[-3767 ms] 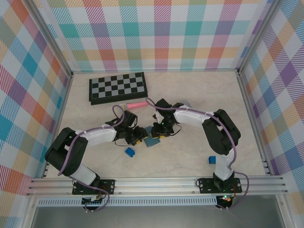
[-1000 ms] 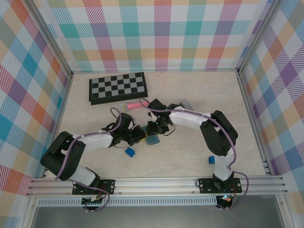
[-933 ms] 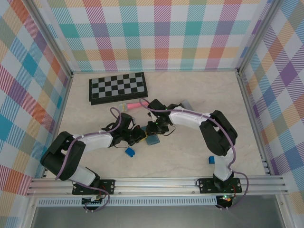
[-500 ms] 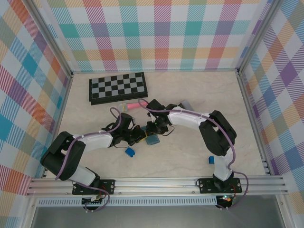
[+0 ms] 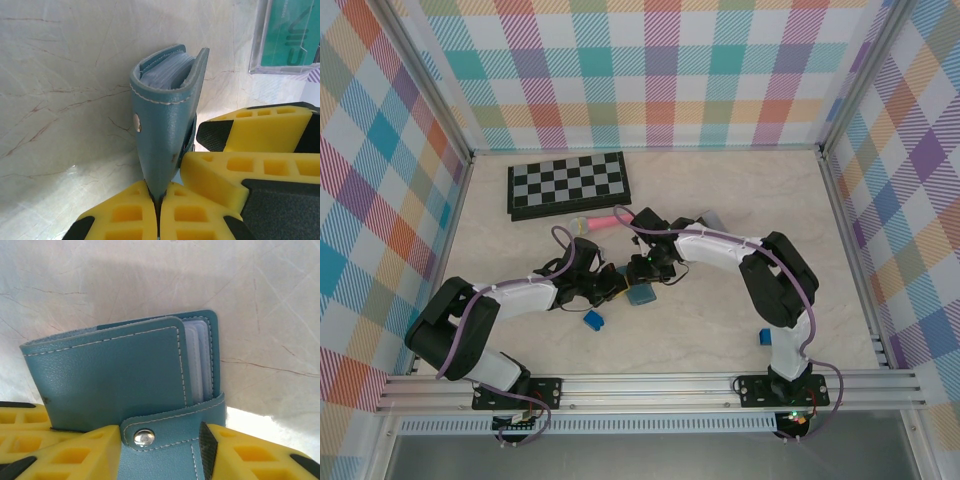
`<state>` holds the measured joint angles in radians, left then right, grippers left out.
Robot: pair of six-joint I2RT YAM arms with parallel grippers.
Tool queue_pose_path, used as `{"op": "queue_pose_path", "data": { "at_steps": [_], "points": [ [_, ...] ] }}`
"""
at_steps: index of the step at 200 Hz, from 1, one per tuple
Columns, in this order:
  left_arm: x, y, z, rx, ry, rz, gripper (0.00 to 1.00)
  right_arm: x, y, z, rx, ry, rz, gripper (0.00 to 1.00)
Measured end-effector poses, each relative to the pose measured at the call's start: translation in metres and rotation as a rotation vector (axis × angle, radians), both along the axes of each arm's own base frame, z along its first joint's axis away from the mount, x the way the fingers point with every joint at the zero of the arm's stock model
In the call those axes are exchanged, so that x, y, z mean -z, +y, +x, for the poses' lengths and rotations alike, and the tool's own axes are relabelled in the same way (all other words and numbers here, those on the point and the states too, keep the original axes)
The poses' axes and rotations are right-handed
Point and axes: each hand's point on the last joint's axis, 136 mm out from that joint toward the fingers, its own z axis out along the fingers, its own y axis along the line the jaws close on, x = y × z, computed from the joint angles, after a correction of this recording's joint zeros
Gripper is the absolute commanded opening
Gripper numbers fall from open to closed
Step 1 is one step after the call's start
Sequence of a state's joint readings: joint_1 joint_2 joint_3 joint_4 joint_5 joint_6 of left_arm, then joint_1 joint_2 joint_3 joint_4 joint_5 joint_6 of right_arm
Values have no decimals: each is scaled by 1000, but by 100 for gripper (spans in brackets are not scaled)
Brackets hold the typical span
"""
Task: Take the credit cards out of the card holder
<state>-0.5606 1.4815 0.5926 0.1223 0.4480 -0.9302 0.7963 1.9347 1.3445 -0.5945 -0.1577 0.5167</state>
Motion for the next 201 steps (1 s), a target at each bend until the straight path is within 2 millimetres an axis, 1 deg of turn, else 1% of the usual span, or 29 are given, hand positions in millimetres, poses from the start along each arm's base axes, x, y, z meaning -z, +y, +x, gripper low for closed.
{"op": "queue_pose_path", "data": {
  "at_steps": [22, 51, 82, 201],
  "points": [
    [0, 0, 0, 0, 0, 0, 0, 1, -1, 0, 3, -2, -8, 46],
    [0, 0, 0, 0, 0, 2, 0, 1, -4, 4, 12, -19, -32, 38],
    [2, 2, 0, -3, 5, 19, 0, 1, -3, 4, 19, -37, -61, 34],
    [-2, 3, 4, 2, -6, 43, 0, -3, -10, 7, 86, -37, -110, 31]
  ]
}}
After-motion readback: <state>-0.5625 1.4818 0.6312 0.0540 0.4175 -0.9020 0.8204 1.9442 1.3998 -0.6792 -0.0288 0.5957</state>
